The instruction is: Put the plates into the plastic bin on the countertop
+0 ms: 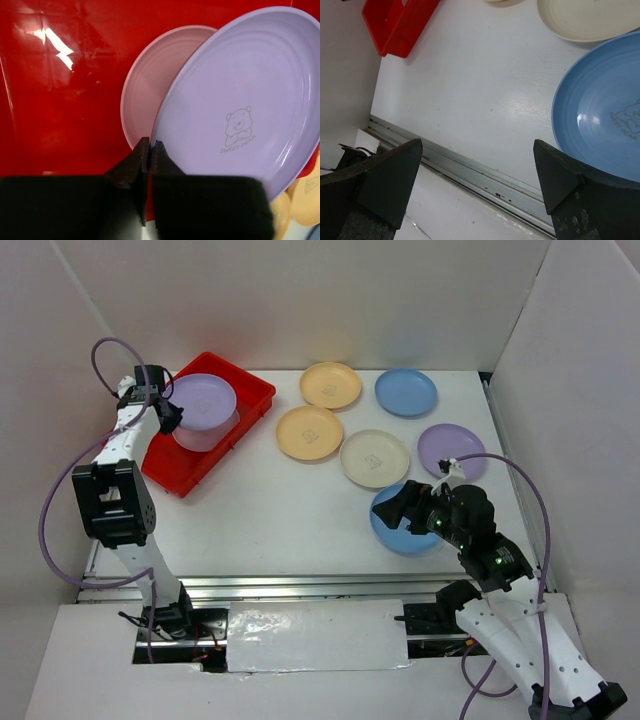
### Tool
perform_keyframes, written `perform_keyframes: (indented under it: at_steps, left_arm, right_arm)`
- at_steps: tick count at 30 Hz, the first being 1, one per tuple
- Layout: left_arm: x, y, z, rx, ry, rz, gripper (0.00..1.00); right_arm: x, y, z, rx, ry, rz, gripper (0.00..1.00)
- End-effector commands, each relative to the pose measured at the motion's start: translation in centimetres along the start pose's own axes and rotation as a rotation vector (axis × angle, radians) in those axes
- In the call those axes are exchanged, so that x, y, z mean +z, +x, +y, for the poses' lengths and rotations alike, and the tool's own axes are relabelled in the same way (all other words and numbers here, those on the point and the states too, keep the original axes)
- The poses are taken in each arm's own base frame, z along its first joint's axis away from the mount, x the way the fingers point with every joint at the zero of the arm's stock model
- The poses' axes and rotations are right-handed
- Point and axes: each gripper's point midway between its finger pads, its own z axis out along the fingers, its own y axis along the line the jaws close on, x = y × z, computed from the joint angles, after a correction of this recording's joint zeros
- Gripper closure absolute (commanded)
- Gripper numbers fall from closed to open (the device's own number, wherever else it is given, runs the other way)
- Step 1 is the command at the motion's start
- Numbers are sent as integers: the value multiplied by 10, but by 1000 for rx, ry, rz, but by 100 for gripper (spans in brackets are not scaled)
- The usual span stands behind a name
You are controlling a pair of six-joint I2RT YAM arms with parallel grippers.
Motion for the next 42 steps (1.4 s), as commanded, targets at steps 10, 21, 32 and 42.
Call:
perform_keyframes:
  at_steps: [10,21,32,42]
  left_arm:
    - [-81,-44,-8,3,-36,-130,1]
    - [-156,172,-90,300,379,144,1]
    - [-70,253,-114,121,129,171,1]
    - [-10,279,-94,143,-55,152,20]
  right_arm:
    - [-16,-30,21,-59,-49,-107,0]
    - [-15,-43,8,-8,44,-148,0]
    - [-16,-37,8,-5,10,-153,0]
    - [-15,-35,3,-39,20,-146,0]
